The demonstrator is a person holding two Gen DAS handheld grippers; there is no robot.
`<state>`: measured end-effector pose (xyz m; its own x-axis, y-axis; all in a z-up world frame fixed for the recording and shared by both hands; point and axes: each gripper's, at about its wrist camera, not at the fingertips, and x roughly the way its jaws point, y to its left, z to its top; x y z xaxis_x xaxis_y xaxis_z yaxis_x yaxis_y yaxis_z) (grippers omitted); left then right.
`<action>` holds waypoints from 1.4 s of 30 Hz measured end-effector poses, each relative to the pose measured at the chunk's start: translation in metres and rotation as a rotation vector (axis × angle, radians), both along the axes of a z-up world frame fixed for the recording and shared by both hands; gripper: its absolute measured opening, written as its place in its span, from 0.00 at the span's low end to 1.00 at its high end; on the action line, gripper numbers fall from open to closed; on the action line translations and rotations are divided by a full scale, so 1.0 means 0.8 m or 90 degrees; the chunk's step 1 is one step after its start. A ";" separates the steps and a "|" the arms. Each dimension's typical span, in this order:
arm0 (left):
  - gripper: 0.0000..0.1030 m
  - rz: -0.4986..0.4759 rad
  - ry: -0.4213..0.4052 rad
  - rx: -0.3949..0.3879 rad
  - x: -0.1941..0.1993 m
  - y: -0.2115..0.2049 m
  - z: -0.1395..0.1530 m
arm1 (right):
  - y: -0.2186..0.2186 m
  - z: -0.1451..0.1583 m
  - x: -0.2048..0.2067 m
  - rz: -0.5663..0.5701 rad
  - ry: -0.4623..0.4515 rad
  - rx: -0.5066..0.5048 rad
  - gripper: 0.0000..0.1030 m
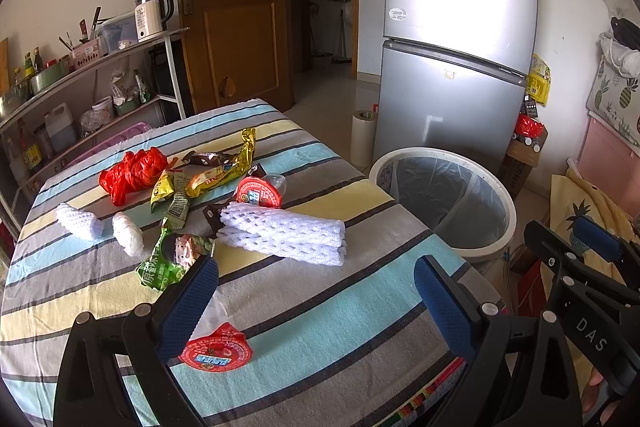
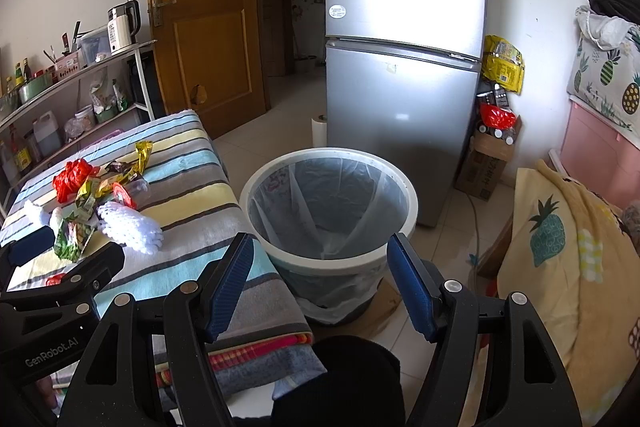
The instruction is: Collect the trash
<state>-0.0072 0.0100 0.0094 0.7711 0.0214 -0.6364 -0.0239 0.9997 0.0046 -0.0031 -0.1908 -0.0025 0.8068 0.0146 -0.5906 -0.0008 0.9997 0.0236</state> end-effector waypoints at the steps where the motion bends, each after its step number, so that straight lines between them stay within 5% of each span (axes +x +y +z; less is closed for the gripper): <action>1: 0.97 0.000 0.000 0.000 0.000 0.001 0.001 | 0.000 0.000 0.000 0.000 0.000 0.001 0.68; 42: 0.97 0.010 -0.011 0.022 -0.013 0.013 0.007 | 0.007 0.002 0.006 0.037 -0.001 0.022 0.68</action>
<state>-0.0174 0.0206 0.0148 0.7815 0.0556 -0.6214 -0.0398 0.9984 0.0393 0.0017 -0.1851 -0.0009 0.8052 0.0817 -0.5874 -0.0590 0.9966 0.0577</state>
